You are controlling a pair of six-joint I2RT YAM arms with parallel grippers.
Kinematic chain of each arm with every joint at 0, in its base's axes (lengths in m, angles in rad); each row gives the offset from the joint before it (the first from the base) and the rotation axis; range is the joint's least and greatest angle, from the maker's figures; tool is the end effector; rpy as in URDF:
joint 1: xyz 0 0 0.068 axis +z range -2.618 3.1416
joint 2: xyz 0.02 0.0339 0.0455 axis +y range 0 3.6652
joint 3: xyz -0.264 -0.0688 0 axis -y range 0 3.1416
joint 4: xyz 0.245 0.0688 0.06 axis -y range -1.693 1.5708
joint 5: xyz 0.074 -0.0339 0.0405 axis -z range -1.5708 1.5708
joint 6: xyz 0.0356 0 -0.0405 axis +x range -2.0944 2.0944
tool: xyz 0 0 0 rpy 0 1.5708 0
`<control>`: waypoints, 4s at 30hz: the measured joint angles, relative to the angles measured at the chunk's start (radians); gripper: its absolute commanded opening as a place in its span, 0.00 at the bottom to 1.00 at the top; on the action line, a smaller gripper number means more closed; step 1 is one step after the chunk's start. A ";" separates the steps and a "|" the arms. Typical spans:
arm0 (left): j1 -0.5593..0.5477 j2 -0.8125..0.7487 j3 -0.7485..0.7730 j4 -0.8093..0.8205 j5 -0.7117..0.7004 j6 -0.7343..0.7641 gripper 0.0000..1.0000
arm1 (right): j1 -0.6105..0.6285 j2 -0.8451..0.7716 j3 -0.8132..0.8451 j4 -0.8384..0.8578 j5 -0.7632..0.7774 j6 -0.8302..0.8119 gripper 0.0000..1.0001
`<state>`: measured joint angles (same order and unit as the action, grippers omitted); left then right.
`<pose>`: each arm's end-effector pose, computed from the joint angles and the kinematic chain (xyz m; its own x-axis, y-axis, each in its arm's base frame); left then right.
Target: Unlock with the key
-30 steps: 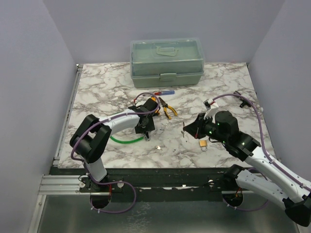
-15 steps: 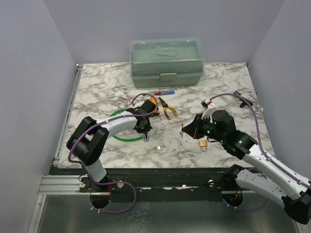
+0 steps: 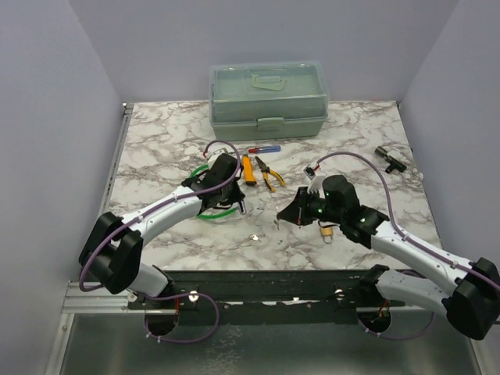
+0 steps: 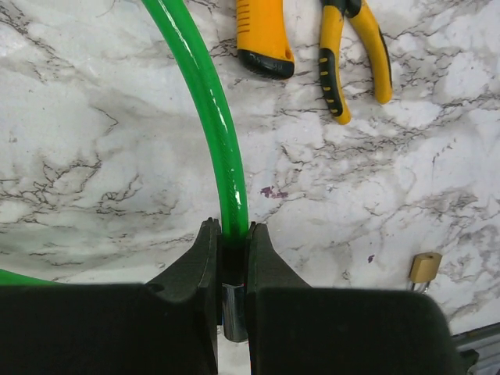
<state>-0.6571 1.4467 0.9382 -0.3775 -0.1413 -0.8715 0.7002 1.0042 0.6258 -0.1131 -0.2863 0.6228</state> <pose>0.2403 -0.1791 0.2240 -0.8036 -0.3370 -0.4906 -0.1255 0.9017 -0.4138 0.1644 0.1517 0.2504 -0.7648 0.0873 -0.6384 -0.4462 0.6429 0.6225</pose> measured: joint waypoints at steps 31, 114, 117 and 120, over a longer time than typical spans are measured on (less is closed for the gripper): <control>0.010 -0.069 -0.066 0.155 0.108 -0.075 0.00 | 0.018 0.397 -0.056 0.480 -0.229 0.163 0.01; 0.013 -0.096 -0.106 0.226 0.145 -0.101 0.00 | 0.022 0.458 -0.024 0.497 -0.180 0.166 0.01; 0.014 -0.100 -0.111 0.227 0.145 -0.102 0.00 | 0.022 0.454 -0.024 0.496 -0.174 0.166 0.00; 0.014 -0.100 -0.112 0.227 0.145 -0.105 0.00 | 0.023 0.452 -0.024 0.496 -0.171 0.167 0.01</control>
<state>-0.6434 1.3464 0.8261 -0.1505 0.0040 -0.9764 0.7231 1.4567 0.6014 0.3824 -0.4576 0.7895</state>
